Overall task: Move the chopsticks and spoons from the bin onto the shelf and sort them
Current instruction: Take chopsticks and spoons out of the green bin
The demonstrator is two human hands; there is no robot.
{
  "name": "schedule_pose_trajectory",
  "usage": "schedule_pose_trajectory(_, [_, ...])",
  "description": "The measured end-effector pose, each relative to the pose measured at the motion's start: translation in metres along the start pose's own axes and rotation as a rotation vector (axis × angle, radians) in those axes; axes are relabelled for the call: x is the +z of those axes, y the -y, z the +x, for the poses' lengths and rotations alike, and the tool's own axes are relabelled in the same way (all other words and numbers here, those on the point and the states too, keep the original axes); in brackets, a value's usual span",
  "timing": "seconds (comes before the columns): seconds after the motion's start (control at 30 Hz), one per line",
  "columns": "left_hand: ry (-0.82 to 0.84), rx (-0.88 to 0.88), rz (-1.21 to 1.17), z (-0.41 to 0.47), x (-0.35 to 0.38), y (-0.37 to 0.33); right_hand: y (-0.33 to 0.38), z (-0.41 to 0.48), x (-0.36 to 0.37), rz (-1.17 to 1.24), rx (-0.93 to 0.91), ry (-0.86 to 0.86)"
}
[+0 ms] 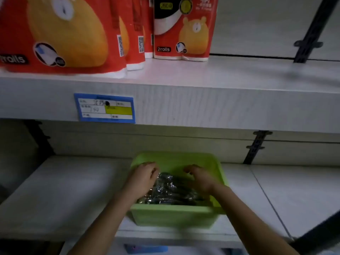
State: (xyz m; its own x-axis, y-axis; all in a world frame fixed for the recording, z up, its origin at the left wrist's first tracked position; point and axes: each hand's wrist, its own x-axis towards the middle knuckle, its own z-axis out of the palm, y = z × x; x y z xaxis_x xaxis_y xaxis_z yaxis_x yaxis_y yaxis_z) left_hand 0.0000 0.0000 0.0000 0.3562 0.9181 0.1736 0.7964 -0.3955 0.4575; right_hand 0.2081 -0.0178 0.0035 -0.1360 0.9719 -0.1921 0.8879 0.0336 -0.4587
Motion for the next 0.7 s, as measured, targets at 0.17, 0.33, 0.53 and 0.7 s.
schedule_pose_trajectory(0.17, [0.15, -0.082, 0.071, 0.033, 0.011, 0.0, 0.004, 0.025, 0.003, -0.095, 0.04, 0.293])
schedule_pose_trajectory(0.33, [0.17, -0.123, 0.059, 0.042, 0.016, 0.009, 0.006, 0.024, 0.014, -0.328, -0.099, 0.239])
schedule_pose_trajectory(0.53, [0.195, -0.157, 0.001, 0.042, 0.02, 0.01, 0.011, 0.02, 0.026, -0.495, -0.202, 0.263])
schedule_pose_trajectory(0.7, [0.222, -0.164, -0.014, 0.041, 0.022, 0.013, 0.014, 0.02, 0.023, -0.491, -0.215, 0.248])
